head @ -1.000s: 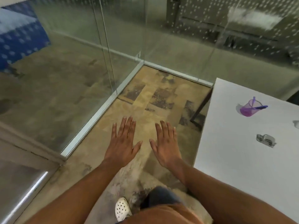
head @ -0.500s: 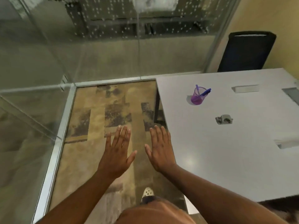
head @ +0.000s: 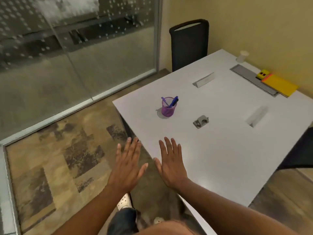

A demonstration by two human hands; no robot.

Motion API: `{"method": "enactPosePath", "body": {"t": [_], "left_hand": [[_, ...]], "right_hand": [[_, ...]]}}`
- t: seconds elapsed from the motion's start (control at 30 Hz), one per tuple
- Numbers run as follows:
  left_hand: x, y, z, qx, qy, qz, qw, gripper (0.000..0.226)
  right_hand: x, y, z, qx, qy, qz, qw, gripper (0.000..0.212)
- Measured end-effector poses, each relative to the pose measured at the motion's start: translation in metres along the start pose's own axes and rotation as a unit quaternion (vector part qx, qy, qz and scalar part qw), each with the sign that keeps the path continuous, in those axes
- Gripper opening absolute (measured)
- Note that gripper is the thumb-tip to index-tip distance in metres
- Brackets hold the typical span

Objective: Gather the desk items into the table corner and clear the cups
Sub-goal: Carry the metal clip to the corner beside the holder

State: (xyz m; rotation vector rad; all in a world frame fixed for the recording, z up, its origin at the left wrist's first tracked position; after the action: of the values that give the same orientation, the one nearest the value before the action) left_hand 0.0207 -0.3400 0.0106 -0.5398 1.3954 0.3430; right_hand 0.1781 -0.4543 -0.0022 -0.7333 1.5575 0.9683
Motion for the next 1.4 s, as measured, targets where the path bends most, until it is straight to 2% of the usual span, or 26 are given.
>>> {"method": "enactPosePath", "body": {"t": [0.17,0.33,0.53,0.7,0.97,1.23,1.4], "left_hand": [[0.009,0.032,0.056,0.076,0.034,-0.043,0.996,0.084],[0.013,0.058,0.111,0.157,0.059,-0.057,0.984,0.085],[0.028,0.032,0.160,0.265,0.083,-0.060,0.959,0.086],[0.049,-0.001,0.200,0.341,0.118,-0.067,0.930,0.082],[0.075,-0.045,0.265,0.351,0.199,-0.124,0.907,0.076],[0.101,-0.094,0.327,0.244,0.306,-0.255,0.884,0.075],[0.130,-0.119,0.367,0.235,0.361,-0.277,0.859,0.073]], "right_hand": [[-0.004,0.003,0.033,0.090,0.000,-0.018,0.996,0.073],[-0.014,0.011,0.067,0.143,-0.018,-0.028,0.989,0.070],[-0.023,0.004,0.072,0.250,-0.052,-0.002,0.967,0.072],[-0.013,-0.034,0.073,0.307,-0.045,0.010,0.950,0.069],[-0.001,-0.100,0.101,0.349,-0.046,0.089,0.932,0.071],[0.001,-0.171,0.130,0.382,-0.036,0.215,0.898,0.085],[0.005,-0.217,0.153,0.432,-0.010,0.254,0.865,0.088]]}}
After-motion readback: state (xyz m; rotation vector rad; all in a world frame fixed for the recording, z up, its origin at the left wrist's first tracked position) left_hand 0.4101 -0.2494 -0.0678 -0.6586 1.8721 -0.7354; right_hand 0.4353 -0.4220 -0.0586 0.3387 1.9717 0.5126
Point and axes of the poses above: each hand's wrist, its own z-axis towards the middle knuckle, its own x-axis out of the palm, y = z × x, the point moved 3 cm from there along z, towards the middle knuckle, and after that the axes turned 3 degrees about -z, right-handed, at the moved point
